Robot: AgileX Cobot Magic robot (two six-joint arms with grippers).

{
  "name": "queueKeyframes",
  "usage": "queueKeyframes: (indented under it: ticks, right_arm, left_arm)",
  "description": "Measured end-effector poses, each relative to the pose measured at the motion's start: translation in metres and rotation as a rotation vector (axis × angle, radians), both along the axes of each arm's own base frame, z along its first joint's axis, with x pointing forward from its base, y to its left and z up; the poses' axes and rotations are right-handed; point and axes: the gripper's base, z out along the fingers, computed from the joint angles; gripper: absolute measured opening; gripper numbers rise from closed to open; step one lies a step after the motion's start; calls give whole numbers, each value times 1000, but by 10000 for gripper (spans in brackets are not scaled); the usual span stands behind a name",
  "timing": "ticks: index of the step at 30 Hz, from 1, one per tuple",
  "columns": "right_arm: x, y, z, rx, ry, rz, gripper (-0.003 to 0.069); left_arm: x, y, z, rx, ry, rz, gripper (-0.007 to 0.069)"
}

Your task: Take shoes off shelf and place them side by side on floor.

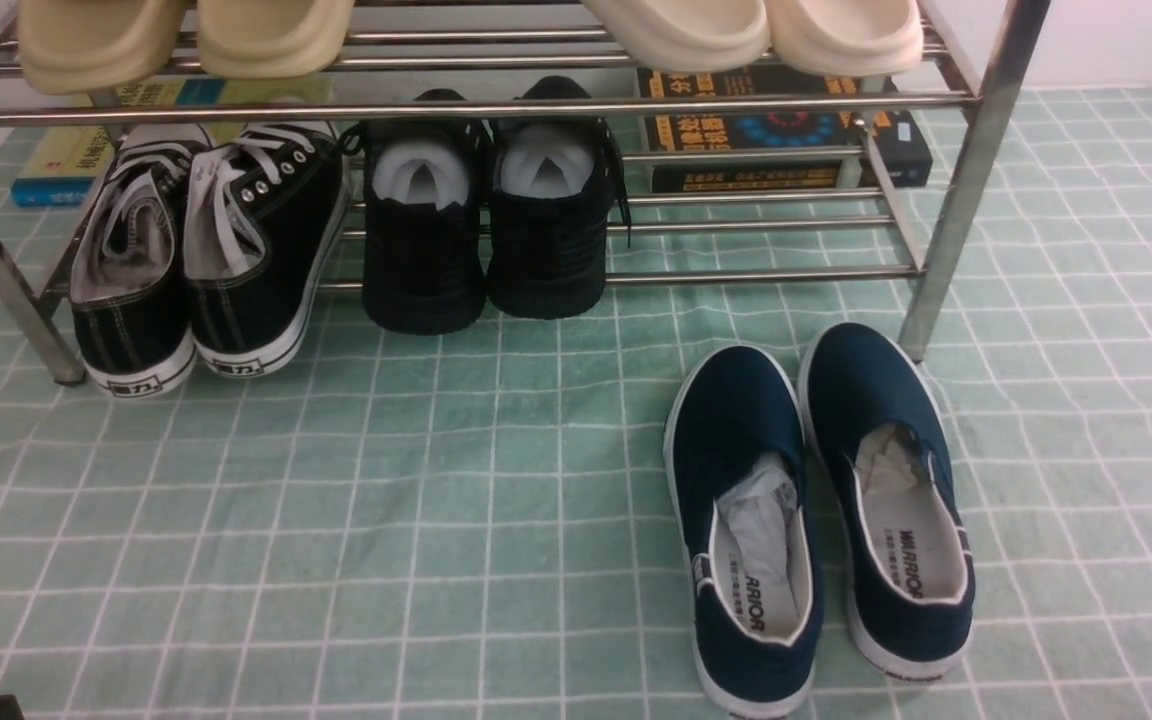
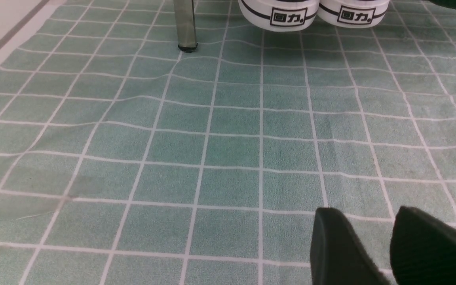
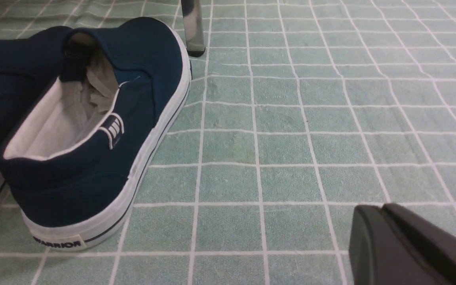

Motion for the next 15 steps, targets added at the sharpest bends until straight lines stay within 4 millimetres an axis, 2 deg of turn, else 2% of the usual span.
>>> queueKeyframes:
  ticks: [15]
  right_arm:
    - [0,0,0,0,0,0,60]
  left_arm:
    - [0,0,0,0,0,0,241]
